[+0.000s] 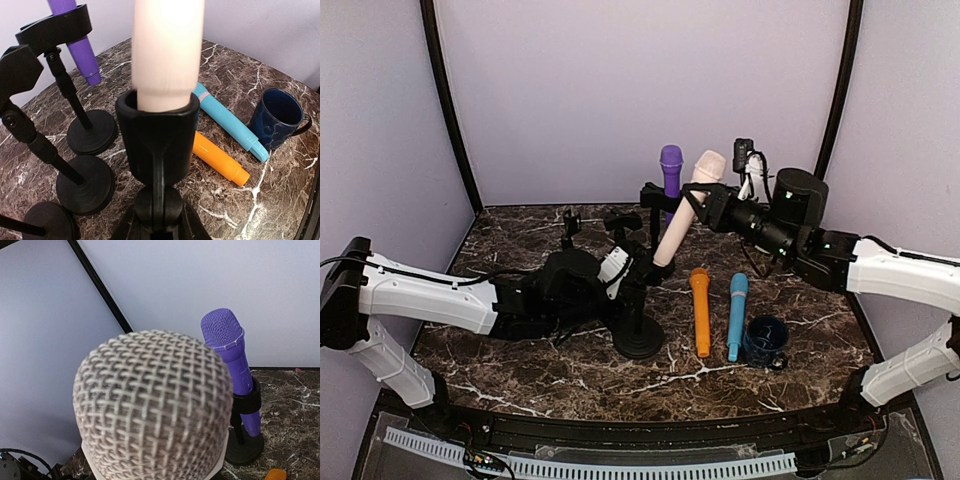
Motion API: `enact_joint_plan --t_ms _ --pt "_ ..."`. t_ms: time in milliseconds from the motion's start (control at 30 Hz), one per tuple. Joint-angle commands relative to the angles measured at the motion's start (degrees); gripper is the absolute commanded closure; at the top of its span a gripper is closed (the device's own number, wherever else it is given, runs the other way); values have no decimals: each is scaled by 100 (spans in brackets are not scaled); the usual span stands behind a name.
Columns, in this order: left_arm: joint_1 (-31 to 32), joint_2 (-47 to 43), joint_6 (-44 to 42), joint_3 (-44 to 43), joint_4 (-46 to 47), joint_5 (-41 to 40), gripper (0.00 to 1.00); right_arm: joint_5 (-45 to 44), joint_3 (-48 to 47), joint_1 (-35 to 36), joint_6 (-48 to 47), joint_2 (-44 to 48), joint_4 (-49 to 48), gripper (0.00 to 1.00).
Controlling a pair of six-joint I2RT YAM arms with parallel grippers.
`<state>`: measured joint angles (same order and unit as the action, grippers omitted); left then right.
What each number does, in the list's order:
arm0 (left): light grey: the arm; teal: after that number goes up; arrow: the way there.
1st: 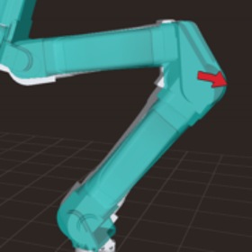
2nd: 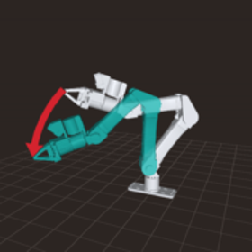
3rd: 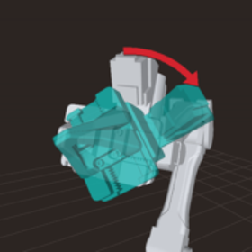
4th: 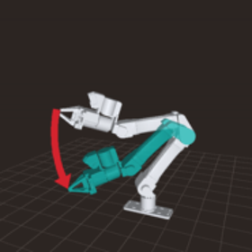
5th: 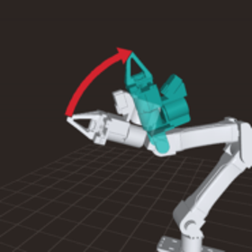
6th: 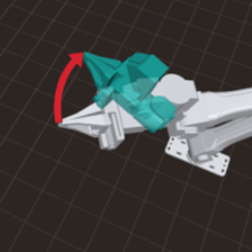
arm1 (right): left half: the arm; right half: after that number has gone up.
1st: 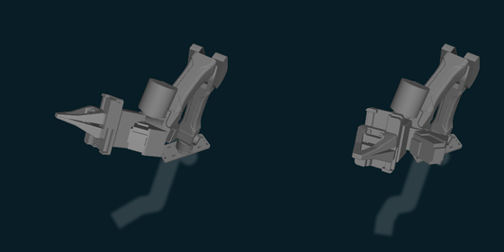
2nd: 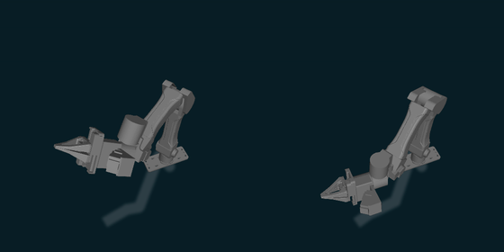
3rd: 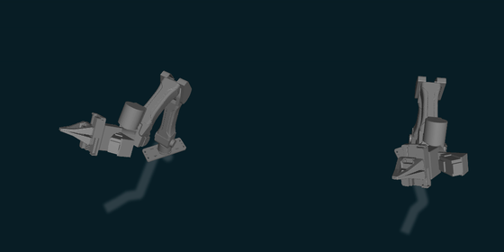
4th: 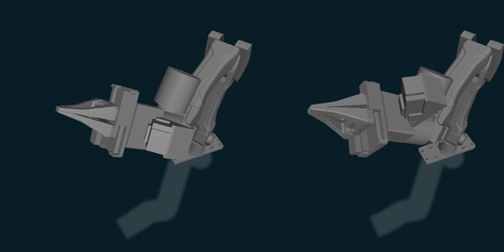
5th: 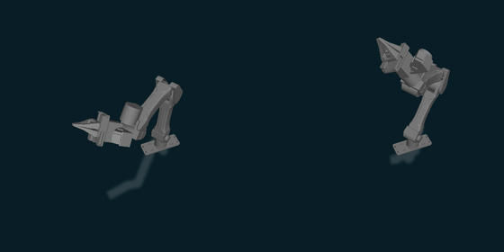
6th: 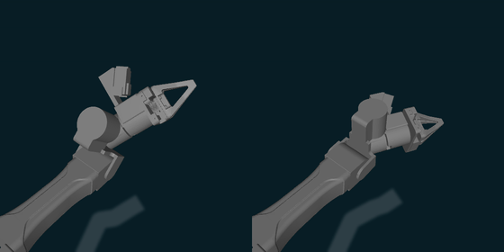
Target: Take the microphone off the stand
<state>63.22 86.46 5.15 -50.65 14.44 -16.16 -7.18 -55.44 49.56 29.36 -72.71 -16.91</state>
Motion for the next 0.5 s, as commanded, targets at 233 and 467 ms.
enact_joint_plan --t_ms 233,467 --pt "-108 182 55 198 -969 -318 100 -287 -186 -58 61 496 -941 100" --pt "-204 12 269 232 -1062 -464 100 -722 -201 -113 -271 777 -347 100"
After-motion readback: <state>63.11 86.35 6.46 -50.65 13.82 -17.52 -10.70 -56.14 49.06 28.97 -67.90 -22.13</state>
